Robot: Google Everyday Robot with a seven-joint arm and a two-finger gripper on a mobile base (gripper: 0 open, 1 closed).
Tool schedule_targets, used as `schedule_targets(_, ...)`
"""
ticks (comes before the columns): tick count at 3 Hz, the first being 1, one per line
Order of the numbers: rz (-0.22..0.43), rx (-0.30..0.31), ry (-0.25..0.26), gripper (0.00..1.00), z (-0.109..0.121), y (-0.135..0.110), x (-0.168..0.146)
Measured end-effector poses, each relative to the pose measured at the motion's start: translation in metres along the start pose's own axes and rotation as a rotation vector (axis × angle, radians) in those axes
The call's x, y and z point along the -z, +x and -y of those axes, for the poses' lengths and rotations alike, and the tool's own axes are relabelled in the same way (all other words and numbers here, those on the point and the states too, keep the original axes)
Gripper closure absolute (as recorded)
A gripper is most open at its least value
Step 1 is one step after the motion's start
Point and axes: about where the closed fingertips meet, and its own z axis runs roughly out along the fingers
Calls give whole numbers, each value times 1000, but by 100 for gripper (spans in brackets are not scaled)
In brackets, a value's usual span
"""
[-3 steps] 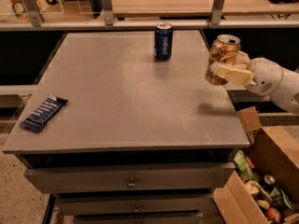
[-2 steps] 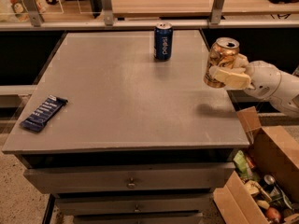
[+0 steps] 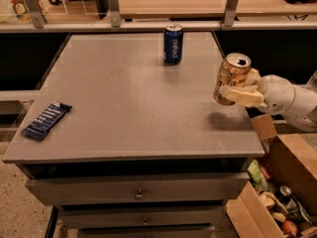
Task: Place orange can upright
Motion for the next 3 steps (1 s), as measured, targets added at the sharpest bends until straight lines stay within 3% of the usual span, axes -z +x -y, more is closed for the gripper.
schedule_targets(1,-6,-4,-10,100,-5,4,0)
schedule_targets(2,-4,-16,-17,84,-8,9,0)
schedule_targets(3,-7,-32,-24,61,-11,14,0)
